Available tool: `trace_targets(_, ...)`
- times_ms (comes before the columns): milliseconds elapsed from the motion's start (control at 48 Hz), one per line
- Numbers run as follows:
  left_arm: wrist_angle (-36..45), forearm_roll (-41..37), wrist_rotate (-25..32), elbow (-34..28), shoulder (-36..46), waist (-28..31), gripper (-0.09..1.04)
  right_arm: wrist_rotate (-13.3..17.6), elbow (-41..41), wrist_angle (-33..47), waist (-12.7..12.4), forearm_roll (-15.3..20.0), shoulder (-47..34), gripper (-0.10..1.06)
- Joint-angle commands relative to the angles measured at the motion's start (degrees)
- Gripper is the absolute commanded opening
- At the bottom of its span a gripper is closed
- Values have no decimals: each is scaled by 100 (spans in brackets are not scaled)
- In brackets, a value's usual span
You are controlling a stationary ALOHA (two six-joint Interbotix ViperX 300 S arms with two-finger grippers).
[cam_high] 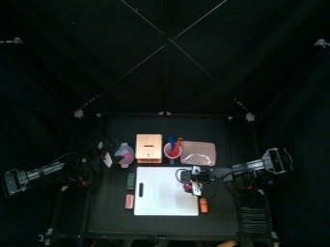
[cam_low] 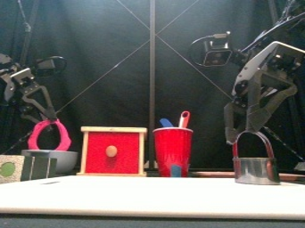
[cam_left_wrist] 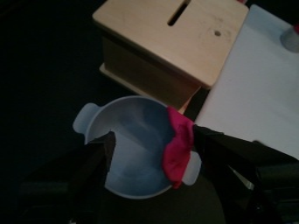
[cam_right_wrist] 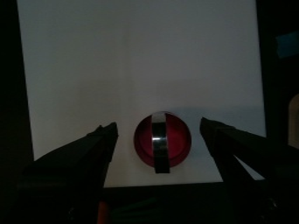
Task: Get the cutter from the drawer then cut the dough then place the extra dough in the bowl
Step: Place the extra dough in the bowl
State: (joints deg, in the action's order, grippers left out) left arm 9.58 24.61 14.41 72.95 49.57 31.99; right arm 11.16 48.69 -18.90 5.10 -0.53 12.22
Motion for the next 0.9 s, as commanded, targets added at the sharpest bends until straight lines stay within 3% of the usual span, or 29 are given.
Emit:
trace_targets(21, -272, 413, 9, -70, -9, 18, 100, 9, -114, 26, -9, 0, 70, 104)
trace_targets(146, -281, 993, 18, 26, -9, 9, 100, 9, -114, 18, -9, 9, 70, 104)
trace_targets(396, -352, 1433, 9, 308, -9, 105, 100, 9, -114, 0, -9, 9, 70, 104)
trace_targets(896, -369, 2619, 9, 141, -9, 158, 100, 9, -158, -9, -18, -9, 70, 104)
